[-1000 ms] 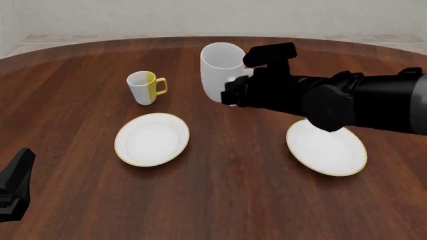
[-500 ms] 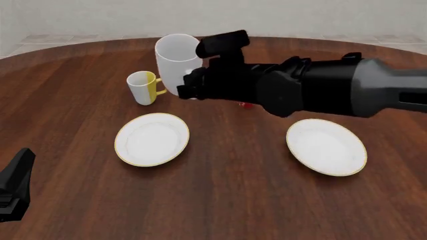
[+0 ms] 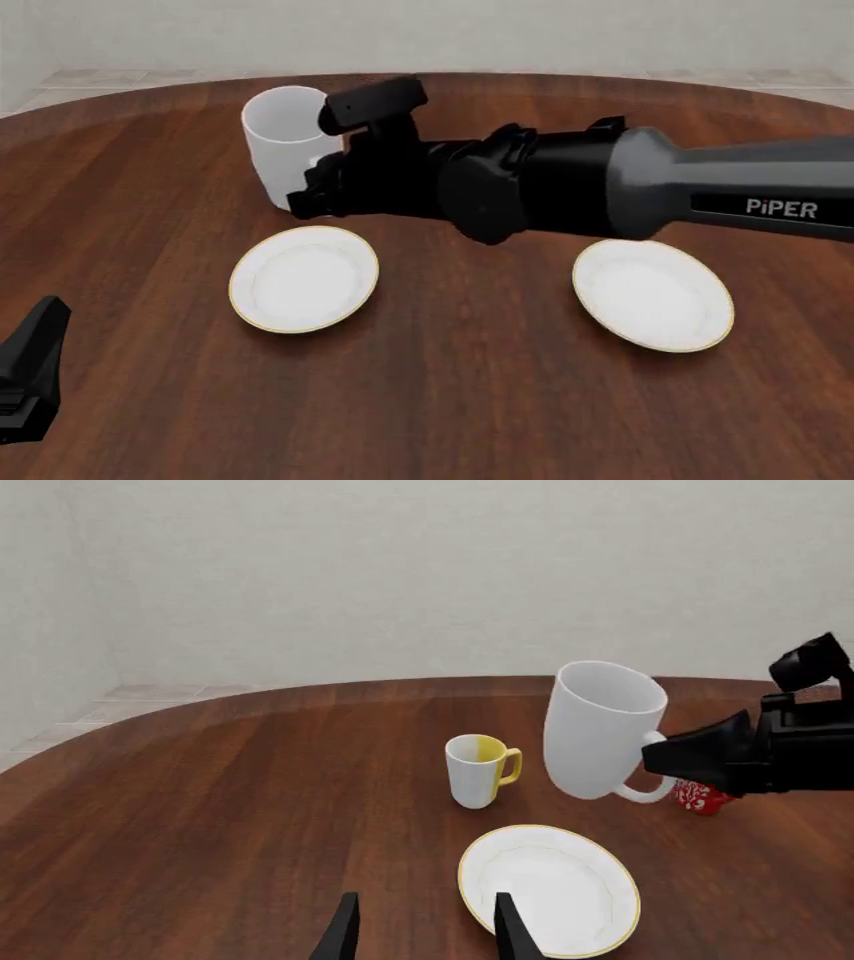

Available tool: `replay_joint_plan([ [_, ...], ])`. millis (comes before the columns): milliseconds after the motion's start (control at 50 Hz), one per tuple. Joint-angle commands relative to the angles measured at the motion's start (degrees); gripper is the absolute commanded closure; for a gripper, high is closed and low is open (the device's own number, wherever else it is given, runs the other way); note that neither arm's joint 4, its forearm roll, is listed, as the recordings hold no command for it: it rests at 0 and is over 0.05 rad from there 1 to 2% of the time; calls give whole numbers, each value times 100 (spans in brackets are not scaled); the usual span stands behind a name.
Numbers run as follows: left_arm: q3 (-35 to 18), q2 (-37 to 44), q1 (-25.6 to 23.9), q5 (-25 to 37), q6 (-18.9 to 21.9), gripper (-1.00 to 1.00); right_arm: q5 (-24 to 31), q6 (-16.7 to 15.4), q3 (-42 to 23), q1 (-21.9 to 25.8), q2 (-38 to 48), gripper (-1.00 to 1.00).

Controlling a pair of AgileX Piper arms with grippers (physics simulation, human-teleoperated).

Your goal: Put the white mug on the left plate.

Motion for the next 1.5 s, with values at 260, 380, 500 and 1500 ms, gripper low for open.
replay_joint_plan([
  [260, 0, 0, 1, 0, 0, -100, -124, 183, 33, 179, 179, 100],
  [380, 0, 0, -1, 0, -1, -100, -157, 252, 66, 240, 228, 100],
  [500, 0, -1, 0, 0, -1, -100, -210, 287, 113, 258, 249, 100],
  [1500, 0, 1, -1, 0, 1, -100, -510, 556, 433, 246, 426, 100],
])
